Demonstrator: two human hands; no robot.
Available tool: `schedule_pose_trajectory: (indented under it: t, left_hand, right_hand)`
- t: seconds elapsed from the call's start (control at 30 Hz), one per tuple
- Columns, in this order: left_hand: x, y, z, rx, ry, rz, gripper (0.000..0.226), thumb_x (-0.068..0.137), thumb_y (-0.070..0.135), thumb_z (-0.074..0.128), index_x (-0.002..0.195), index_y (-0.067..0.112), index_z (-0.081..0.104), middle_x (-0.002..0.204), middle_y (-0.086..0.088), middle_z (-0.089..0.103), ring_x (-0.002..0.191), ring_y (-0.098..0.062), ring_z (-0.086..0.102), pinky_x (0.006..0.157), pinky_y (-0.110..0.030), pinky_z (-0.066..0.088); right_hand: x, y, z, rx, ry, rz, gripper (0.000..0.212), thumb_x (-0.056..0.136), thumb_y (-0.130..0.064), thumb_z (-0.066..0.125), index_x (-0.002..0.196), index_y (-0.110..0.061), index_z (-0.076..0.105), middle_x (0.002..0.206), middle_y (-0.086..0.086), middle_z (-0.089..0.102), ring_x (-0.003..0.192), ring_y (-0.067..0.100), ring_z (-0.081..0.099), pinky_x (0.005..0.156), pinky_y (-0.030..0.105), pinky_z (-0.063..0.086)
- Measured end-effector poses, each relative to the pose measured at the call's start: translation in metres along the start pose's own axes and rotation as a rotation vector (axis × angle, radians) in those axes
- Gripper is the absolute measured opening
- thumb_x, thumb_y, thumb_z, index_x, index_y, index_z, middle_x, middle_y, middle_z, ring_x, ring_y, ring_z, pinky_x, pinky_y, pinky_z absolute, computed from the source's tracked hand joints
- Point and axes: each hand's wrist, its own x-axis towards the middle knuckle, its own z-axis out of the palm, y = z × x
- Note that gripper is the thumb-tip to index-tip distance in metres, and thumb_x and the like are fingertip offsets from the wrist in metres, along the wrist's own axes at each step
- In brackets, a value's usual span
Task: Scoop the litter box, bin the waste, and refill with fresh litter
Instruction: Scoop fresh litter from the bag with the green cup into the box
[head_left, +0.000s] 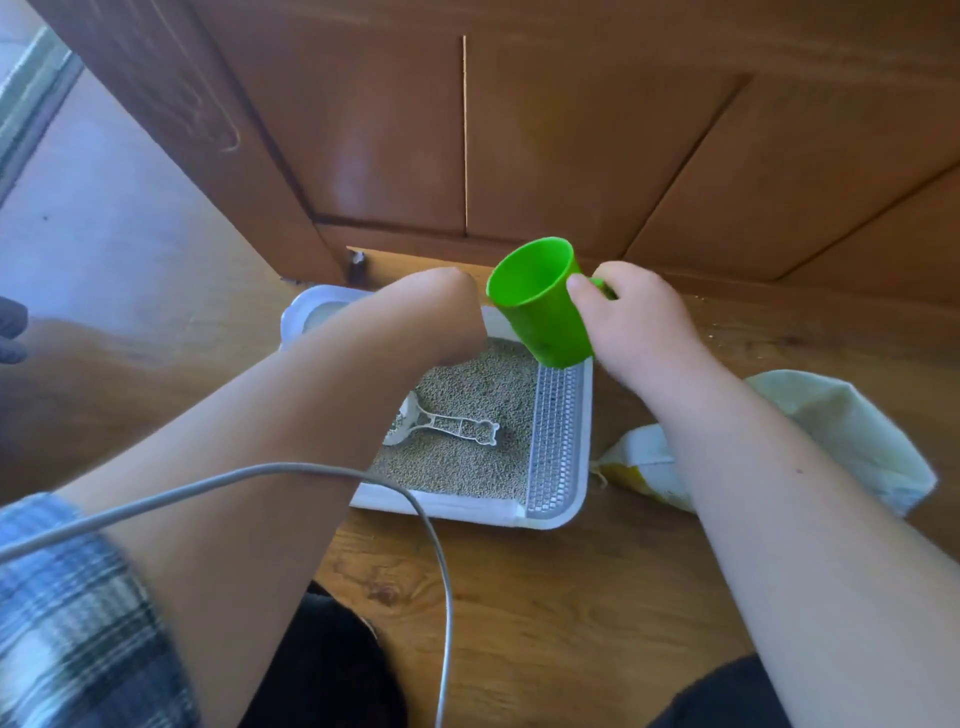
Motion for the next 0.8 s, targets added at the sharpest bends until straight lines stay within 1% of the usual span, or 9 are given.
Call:
schedule_pose_trajectory:
  t: [0.07,0.23,0.33,0.37,0.43,0.5,0.63,0.73,0.8]
  left_hand:
    - [0.003,0.014,0.003,-0.075,-0.001,-0.005,0.031,0.092,0.019,0.053,0.121,0.012,0.063,0.119,-0.01,0.064,0.104,-0.03,0.062,0.087,-0.037,0.054]
    - [0.009,0.063,0.006,-0.272,0.046,0.081,0.048,0.089,0.022,0.054,0.136,0.015,0.045,0.114,-0.009,0.066,0.089,-0.029,0.061,0.067,-0.028,0.043]
    - [0.01,0.094,0.007,-0.414,0.09,0.162,0.046,0.087,0.025,0.057,0.131,0.018,0.045,0.114,-0.003,0.066,0.09,-0.027,0.06,0.069,-0.029,0.047]
    - [0.01,0.105,0.008,-0.448,0.097,0.196,0.045,0.086,0.026,0.058,0.129,0.019,0.047,0.113,-0.001,0.066,0.093,-0.027,0.061,0.072,-0.03,0.049]
    - [0.008,0.124,0.009,-0.512,0.109,0.253,0.041,0.085,0.025,0.06,0.125,0.019,0.051,0.111,0.001,0.067,0.096,-0.025,0.062,0.075,-0.03,0.049]
    - [0.006,0.14,0.009,-0.579,0.11,0.29,0.04,0.085,0.019,0.059,0.125,0.019,0.053,0.108,0.003,0.068,0.096,-0.022,0.064,0.073,-0.028,0.049]
    - [-0.007,0.15,0.011,-0.724,0.078,0.316,0.043,0.082,0.019,0.06,0.124,0.026,0.053,0.105,0.011,0.069,0.091,-0.01,0.066,0.069,-0.02,0.049]
    - [-0.03,0.148,0.014,-0.806,0.027,0.292,0.046,0.081,0.019,0.063,0.125,0.028,0.054,0.104,0.011,0.069,0.09,-0.01,0.068,0.083,-0.034,0.056]
    - [-0.048,0.147,0.015,-0.808,-0.021,0.253,0.045,0.084,0.013,0.06,0.126,0.027,0.054,0.105,0.011,0.068,0.088,-0.015,0.07,0.082,-0.039,0.058]
  right_hand:
    - [-0.001,0.012,-0.017,0.015,0.022,0.02,0.041,0.1,-0.036,0.049,0.067,-0.012,0.044,0.067,0.001,0.048,0.079,0.03,0.047,0.062,0.033,0.023]
    - [-0.004,0.047,-0.064,-0.02,-0.018,0.124,0.038,0.103,-0.033,0.043,0.076,-0.008,0.05,0.07,0.006,0.048,0.081,0.032,0.047,0.06,0.037,0.023]
    - [-0.011,0.067,-0.089,0.012,-0.066,0.17,0.041,0.102,-0.034,0.044,0.068,-0.01,0.046,0.073,0.011,0.055,0.086,0.035,0.056,0.065,0.038,0.042]
    - [-0.013,0.075,-0.096,0.054,-0.075,0.194,0.041,0.1,-0.035,0.045,0.068,-0.009,0.048,0.077,0.014,0.058,0.09,0.038,0.06,0.075,0.044,0.05]
    - [-0.016,0.091,-0.107,0.119,-0.08,0.254,0.037,0.096,-0.038,0.046,0.074,-0.009,0.055,0.09,0.019,0.065,0.097,0.041,0.063,0.088,0.055,0.052]
    - [-0.023,0.103,-0.115,0.154,-0.079,0.299,0.034,0.09,-0.04,0.047,0.077,-0.011,0.057,0.096,0.019,0.066,0.099,0.041,0.064,0.089,0.059,0.053]
    - [-0.036,0.118,-0.124,0.295,-0.016,0.356,0.039,0.069,-0.05,0.047,0.079,-0.014,0.054,0.087,0.022,0.064,0.093,0.043,0.064,0.086,0.066,0.052]
    - [-0.055,0.113,-0.126,0.347,-0.064,0.388,0.037,0.072,-0.051,0.046,0.079,-0.017,0.057,0.086,0.017,0.067,0.092,0.04,0.065,0.086,0.062,0.053]
    - [-0.074,0.106,-0.129,0.36,-0.071,0.423,0.041,0.076,-0.051,0.046,0.081,-0.012,0.059,0.086,0.016,0.067,0.092,0.037,0.065,0.086,0.058,0.055]
